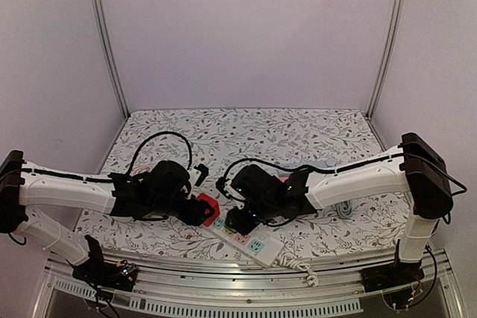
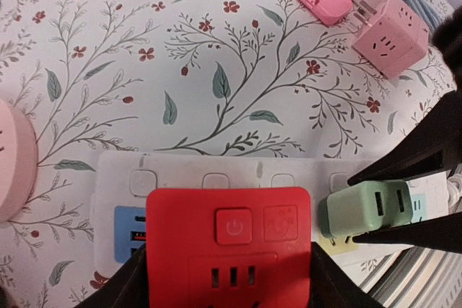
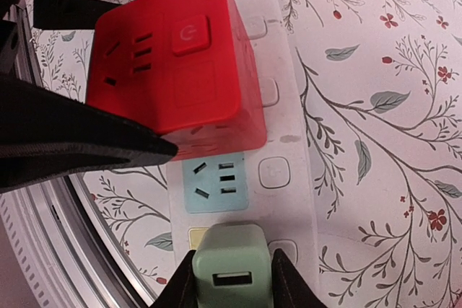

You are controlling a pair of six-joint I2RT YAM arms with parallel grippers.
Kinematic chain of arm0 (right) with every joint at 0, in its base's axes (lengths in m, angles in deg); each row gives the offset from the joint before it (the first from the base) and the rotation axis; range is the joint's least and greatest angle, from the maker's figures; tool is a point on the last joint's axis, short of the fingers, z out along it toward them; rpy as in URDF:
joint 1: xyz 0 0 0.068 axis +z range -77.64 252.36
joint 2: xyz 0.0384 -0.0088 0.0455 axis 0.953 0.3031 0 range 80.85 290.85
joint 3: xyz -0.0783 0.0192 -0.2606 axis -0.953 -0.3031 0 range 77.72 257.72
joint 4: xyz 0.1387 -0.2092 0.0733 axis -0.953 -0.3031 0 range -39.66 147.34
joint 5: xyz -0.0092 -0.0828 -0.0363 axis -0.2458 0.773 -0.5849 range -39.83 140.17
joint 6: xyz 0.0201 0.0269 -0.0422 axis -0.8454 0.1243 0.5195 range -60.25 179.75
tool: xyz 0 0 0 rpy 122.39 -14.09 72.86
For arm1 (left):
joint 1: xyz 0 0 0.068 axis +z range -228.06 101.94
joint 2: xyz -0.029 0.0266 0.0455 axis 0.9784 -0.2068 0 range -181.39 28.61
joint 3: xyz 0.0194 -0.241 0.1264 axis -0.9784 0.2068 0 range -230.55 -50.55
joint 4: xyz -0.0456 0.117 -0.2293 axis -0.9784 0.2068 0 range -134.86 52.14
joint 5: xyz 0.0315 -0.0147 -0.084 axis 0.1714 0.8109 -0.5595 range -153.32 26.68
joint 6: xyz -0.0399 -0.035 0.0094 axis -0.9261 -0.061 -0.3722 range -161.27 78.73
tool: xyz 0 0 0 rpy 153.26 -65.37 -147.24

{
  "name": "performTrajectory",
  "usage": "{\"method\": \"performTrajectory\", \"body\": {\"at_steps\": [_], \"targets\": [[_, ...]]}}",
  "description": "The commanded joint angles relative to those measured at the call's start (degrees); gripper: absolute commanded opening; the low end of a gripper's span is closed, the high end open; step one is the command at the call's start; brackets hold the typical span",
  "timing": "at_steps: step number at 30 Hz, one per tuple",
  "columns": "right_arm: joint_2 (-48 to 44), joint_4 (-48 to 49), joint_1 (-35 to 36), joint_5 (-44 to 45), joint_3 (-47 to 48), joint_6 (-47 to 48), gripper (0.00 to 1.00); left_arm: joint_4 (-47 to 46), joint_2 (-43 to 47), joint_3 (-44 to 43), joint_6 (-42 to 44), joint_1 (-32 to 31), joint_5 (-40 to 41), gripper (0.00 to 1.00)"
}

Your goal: Pull the plug off the socket

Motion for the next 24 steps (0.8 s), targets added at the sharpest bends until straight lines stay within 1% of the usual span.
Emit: {"method": "performTrajectory", "body": {"at_steps": [1,8,11,13,15,17,24], "targets": [[-1.6,-0.5,0.1,1.4,-0.7,-0.5,0.29,2.3,-1.6,-1.6,1.2,-1.3,1.8,0.59],[-1.3,-0.1,0.0,1.5,-0.8,-1.0,0.2,2.8,-1.8,-1.3,1.5,-1.9,1.8,0.53],[-1.1,0.6,-0.3,0.6,-0.9,-1.6,0.18,3.1,-1.8,-1.3,1.4,-2.3,2.1,0.52],[-1.3,1.7,-1.5,-0.3,-1.6,-2.3,0.17,3.5,-2.0,-1.4,1.5,-2.5,2.6,0.52],[-1.9,3.7,-3.2,-4.0,-2.9,-3.7,0.17,3.8,-2.2,-1.5,1.5,-2.6,2.9,0.51],[-2.6,5.0,-4.5,-5.6,-3.6,-4.4,0.17,4.0,-2.4,-1.7,1.5,-2.6,3.1,0.51],[-2.8,4.5,-4.2,-5.5,-3.0,-2.6,0.16,4.3,-2.3,-1.8,0.8,-2.8,3.8,0.5]]}}
